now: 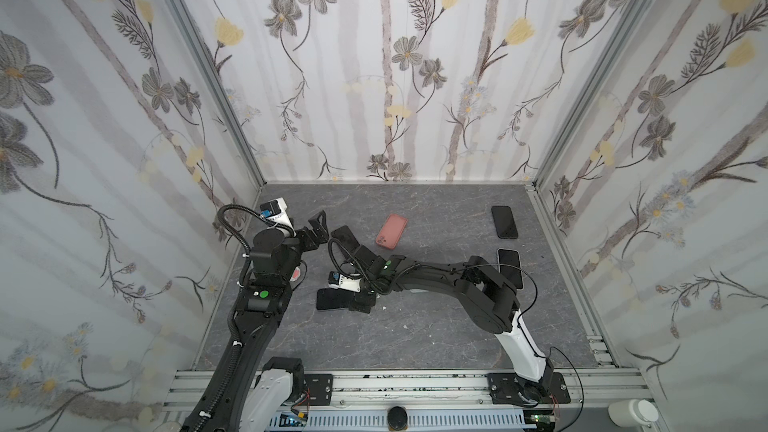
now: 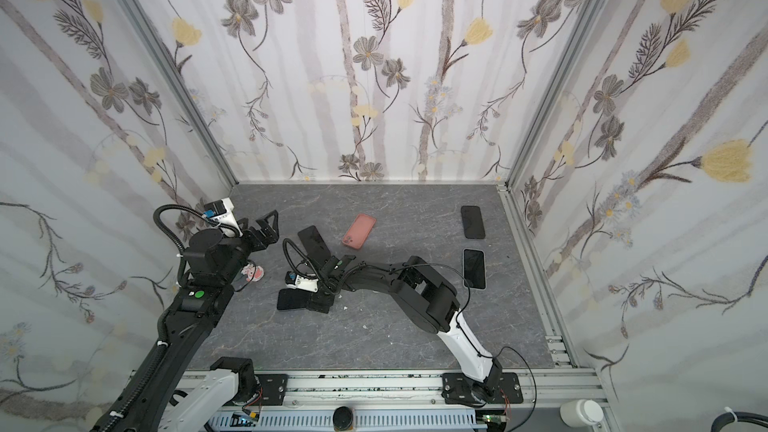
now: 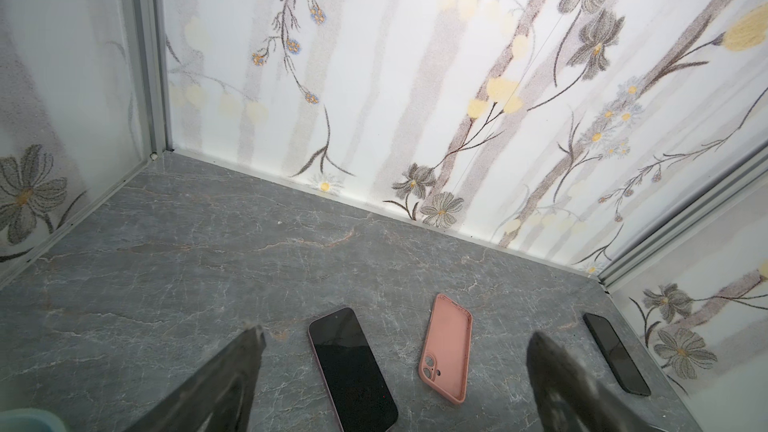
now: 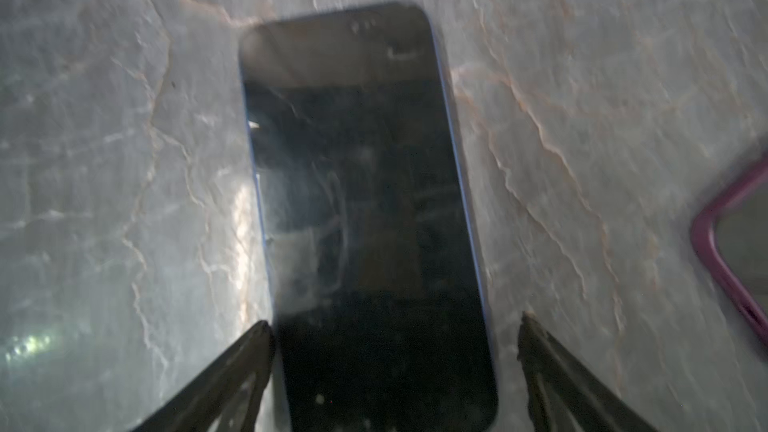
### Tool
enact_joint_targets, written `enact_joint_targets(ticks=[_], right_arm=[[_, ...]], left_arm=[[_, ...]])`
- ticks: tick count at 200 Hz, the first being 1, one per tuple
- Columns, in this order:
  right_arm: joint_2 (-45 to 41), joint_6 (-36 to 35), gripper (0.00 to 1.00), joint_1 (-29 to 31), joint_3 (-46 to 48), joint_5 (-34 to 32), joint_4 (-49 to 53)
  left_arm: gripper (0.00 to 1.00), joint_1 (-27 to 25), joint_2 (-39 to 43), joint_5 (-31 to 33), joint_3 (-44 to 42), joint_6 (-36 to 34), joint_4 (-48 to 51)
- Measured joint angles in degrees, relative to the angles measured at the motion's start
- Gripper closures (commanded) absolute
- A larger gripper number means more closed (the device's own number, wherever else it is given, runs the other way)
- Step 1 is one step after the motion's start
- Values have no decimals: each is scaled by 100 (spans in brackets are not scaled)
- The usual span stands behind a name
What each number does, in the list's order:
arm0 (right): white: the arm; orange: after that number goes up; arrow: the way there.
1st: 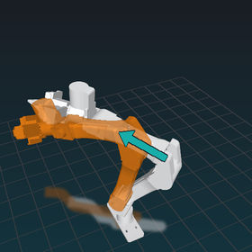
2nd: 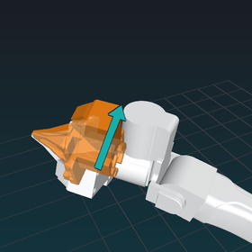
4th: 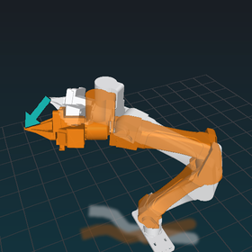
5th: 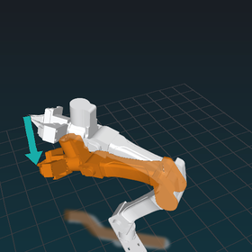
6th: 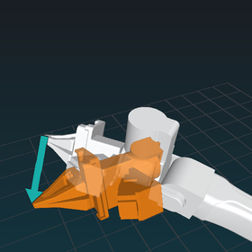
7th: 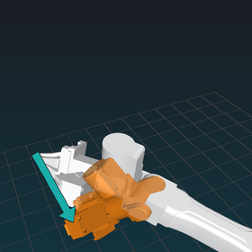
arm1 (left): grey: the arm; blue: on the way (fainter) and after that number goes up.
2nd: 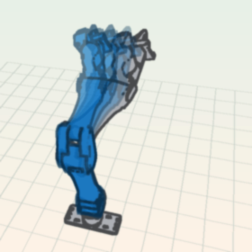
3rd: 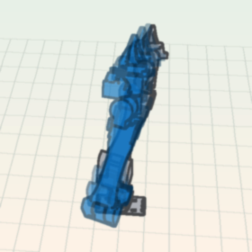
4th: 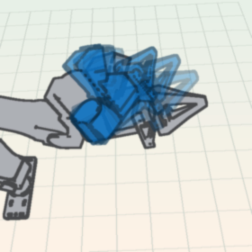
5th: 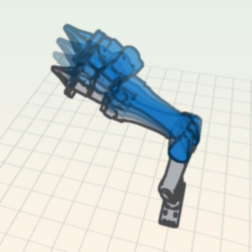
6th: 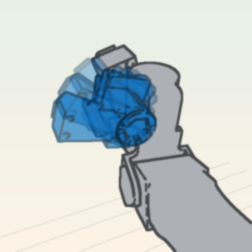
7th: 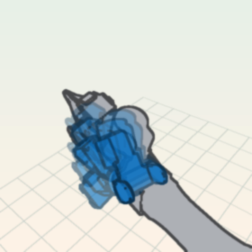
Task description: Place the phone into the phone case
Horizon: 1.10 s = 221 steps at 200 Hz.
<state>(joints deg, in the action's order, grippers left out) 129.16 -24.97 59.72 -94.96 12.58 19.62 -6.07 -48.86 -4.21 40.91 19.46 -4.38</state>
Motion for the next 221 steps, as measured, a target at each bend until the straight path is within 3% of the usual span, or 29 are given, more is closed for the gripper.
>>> enact_joint_targets(ticks=[35, 75, 135, 176, 221], right_arm=[[496, -118, 16, 22, -789, 273, 389], [763, -216, 32, 72, -1268, 308, 752], [739, -208, 40, 258, -1340, 59, 1027], [424, -184, 41, 271, -999, -92, 1320], [-472, 4, 42, 240, 330, -236, 1233]], left_arm=[[0, 2, 48, 90, 0, -22, 2], [0, 7, 63, 116, 0, -42, 2], [0, 7, 98, 140, 0, -107, 9], [0, 7, 98, 160, 0, -109, 11], [0, 7, 63, 157, 0, -109, 11]])
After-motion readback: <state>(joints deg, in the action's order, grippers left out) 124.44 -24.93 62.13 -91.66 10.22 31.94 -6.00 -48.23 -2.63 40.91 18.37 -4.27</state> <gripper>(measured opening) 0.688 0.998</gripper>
